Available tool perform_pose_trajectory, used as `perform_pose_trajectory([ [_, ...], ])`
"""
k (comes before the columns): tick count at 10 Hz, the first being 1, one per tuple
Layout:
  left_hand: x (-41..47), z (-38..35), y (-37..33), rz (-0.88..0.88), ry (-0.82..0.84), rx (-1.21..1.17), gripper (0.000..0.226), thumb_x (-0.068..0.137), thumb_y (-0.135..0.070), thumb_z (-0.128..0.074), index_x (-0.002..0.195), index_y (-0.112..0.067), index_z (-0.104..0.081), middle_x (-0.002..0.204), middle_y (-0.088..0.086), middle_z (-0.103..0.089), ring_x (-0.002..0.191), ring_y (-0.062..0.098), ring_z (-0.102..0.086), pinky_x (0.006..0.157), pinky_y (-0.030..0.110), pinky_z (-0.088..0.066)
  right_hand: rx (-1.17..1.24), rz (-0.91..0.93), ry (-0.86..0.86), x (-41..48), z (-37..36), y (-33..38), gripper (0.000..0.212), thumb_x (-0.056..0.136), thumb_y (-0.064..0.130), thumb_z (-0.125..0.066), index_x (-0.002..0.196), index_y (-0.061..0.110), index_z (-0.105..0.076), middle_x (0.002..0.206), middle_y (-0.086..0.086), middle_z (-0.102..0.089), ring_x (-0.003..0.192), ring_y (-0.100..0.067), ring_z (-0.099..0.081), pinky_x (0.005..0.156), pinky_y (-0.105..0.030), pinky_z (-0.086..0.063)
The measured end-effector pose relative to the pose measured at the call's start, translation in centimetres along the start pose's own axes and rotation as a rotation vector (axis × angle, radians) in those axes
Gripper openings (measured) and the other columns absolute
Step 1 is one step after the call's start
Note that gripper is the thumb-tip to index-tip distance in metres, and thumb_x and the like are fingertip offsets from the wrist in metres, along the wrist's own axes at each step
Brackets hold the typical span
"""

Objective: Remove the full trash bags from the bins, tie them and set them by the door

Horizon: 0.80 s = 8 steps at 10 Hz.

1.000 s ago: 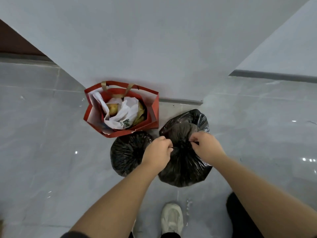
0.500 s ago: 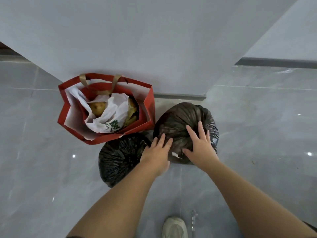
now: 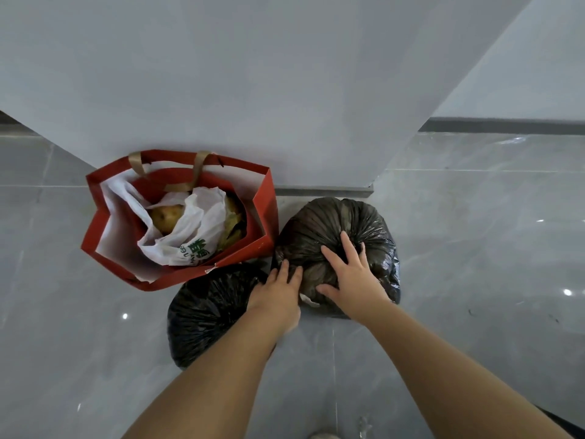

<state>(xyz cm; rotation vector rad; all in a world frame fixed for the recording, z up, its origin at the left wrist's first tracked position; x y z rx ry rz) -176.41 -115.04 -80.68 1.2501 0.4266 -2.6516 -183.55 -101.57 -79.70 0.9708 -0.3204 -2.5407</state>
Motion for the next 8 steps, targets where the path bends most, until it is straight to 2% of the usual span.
perform_pose_trajectory([
  [2,-1.6,2.4,-0.9,-0.014,-0.047,-0.016,0.071,0.094,-0.026,-0.045,0.151,-0.024,-0.002,0.16,0.005,0.002,0.146,0.026,-0.009,0.109,0.045,-0.033,-0.005,-0.031,-0.122,-1.9,1.6,-0.2,0.071,0.092,0.04,-0.056,0.149,0.038,-0.014,0.159,0.006,0.015,0.147,-0.029,0.001,0.106,-0.043,-0.039],
  [3,-2.3,2.9,-1.6,-0.062,-0.111,-0.021,0.076,0.094,-0.025,-0.047,0.151,-0.027,0.003,0.16,0.003,0.008,0.145,0.025,-0.009,0.107,0.044,-0.036,0.009,-0.096,-0.143,-2.8,1.6,-0.3,0.07,0.093,0.039,-0.052,0.15,0.035,-0.011,0.16,0.001,0.013,0.147,-0.033,0.0,0.106,-0.045,-0.036],
  [5,-2.1,1.8,-2.4,-0.132,-0.032,0.036,0.073,0.096,-0.025,-0.043,0.15,-0.032,0.005,0.159,0.002,0.013,0.146,0.026,-0.006,0.108,0.045,-0.033,0.031,-0.118,-0.018,-3.0,-0.3,-0.8,0.071,0.096,0.038,-0.047,0.152,0.03,-0.005,0.16,-0.007,0.009,0.145,-0.04,0.004,0.115,-0.045,-0.019],
  [8,-6.0,3.7,0.0,-0.092,-0.025,0.035,0.076,0.093,-0.019,-0.046,0.151,-0.03,0.003,0.16,0.001,0.011,0.146,0.025,-0.006,0.108,0.044,-0.034,0.022,-0.156,-0.008,-5.9,2.3,0.9,0.064,0.096,0.039,-0.044,0.15,0.033,-0.011,0.161,0.0,0.001,0.147,-0.028,-0.001,0.112,-0.049,-0.028],
])
Point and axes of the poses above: each hand's wrist, its own x-axis towards the middle knuckle, its own z-axis out of the back of the hand, y = z × x, the point moved 2 cm from there along x, towards the middle knuckle
